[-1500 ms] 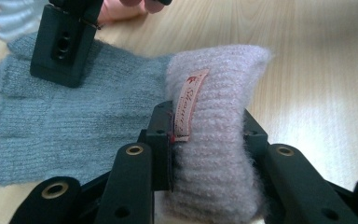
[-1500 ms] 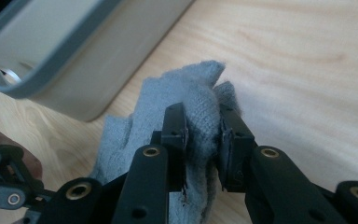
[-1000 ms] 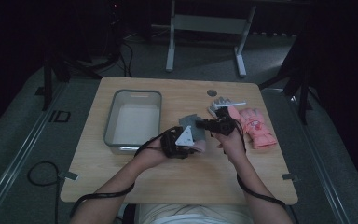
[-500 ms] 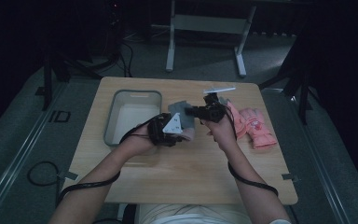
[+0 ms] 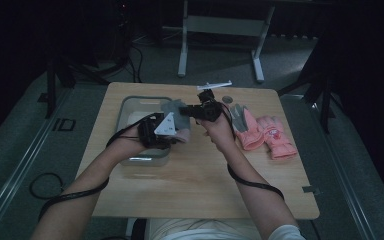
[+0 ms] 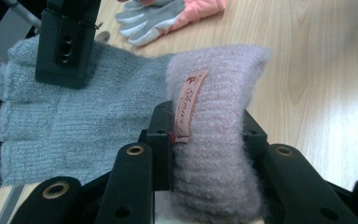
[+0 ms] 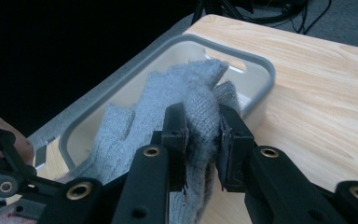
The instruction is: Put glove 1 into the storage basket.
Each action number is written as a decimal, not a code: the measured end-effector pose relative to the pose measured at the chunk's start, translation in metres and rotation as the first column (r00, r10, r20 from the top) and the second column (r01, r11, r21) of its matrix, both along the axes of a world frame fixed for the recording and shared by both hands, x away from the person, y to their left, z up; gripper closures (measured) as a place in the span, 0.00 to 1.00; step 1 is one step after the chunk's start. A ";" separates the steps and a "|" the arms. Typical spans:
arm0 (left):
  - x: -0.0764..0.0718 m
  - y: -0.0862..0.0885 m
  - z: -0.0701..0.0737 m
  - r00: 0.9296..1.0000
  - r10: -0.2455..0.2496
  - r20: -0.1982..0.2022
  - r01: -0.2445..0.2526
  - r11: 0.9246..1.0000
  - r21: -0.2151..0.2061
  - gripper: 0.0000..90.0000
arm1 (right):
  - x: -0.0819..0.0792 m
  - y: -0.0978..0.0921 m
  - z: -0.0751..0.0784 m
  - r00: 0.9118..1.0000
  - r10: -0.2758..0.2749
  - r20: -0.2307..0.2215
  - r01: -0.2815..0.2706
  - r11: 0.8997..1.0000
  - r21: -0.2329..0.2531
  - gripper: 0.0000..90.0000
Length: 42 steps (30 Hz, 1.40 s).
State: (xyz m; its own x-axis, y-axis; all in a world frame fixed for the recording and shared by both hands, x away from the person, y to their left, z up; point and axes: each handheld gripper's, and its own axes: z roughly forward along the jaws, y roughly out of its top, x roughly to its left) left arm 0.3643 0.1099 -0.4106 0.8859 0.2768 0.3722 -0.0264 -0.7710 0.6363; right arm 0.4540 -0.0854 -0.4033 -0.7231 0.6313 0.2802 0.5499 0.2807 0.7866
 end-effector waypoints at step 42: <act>0.074 0.066 -0.085 0.972 0.076 -0.222 -0.037 0.984 0.176 0.74 | 0.065 0.108 -0.089 0.990 -0.025 -0.138 -0.002 0.981 -0.195 0.82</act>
State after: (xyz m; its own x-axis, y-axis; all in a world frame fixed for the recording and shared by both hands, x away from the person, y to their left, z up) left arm 0.4381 0.1756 -0.4954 0.9371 0.2794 0.2091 0.1503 -0.8639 0.4807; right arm 0.5194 0.0228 -0.4924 -0.6781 0.6917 0.2486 0.6542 0.4138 0.6331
